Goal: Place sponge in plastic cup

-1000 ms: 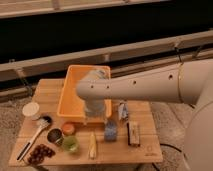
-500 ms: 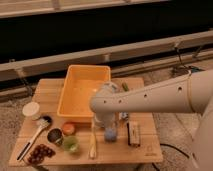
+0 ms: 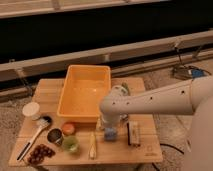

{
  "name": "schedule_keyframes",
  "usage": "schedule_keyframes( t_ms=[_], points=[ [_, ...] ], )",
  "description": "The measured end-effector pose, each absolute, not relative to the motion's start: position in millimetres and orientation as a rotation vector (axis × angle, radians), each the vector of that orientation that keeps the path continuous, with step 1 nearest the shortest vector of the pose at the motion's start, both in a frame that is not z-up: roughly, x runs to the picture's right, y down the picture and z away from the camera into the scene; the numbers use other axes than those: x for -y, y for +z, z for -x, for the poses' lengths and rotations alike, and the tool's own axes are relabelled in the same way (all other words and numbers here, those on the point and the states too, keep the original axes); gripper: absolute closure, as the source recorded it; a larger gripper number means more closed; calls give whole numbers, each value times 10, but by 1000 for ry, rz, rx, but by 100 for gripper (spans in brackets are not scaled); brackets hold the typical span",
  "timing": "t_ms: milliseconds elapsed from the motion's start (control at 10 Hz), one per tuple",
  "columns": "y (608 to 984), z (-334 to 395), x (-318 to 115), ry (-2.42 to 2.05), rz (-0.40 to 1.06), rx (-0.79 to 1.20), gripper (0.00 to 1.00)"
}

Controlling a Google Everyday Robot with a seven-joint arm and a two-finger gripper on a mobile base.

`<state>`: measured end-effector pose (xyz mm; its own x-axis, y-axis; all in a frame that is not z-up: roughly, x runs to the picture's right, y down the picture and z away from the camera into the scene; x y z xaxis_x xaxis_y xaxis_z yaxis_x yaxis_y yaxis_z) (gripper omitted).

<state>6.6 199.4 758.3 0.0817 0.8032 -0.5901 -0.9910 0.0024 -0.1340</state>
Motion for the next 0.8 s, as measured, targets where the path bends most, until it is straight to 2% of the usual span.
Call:
schedule_keyframes(
  t_ms=[800],
  points=[
    [8036,-218,-2125,1452,555,-460,35]
  ],
)
